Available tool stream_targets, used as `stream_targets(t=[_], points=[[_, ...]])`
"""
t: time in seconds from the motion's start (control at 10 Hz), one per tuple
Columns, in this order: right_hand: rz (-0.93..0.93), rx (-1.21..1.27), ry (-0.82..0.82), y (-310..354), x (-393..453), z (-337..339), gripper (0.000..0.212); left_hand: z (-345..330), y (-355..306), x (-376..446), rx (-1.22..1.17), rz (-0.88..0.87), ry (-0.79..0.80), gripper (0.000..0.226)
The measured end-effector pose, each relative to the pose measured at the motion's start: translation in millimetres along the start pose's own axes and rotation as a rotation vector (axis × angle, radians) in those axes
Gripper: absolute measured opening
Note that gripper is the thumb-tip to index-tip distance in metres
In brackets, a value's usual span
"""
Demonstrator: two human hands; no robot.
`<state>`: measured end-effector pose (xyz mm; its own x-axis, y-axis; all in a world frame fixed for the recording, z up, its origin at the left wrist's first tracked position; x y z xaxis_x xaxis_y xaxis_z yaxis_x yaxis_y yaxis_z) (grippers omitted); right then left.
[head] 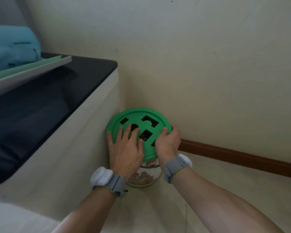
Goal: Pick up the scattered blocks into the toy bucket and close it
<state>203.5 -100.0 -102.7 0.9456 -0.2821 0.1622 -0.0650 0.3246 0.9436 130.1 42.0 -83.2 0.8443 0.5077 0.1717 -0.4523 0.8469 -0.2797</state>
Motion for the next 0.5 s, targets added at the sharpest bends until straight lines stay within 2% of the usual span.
stream_targets(t=[0.2,0.3,0.4,0.5], points=[[-0.005,0.013,0.023,6,12,-8,0.029,-5,-7,23,0.024,-0.033,-0.019,0.052],[0.014,-0.062,0.185,5,14,-11,0.032,-7,-1,25,0.072,-0.011,0.040,0.054],[0.020,-0.116,0.433,6,20,-8,0.037,0,-5,30,0.122,-0.042,0.143,0.058],[-0.013,-0.204,0.511,18,29,10,0.049,11,-22,36,0.082,-0.016,0.358,0.062]])
Point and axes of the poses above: each hand's wrist, its own x-axis towards the middle knuckle, its own z-axis out of the back of the hand, y = z × x, the point moved 6 cm from there along x, towards the middle knuckle, and after that the axes turned 14 degrees about z, right-handed, at the moved point
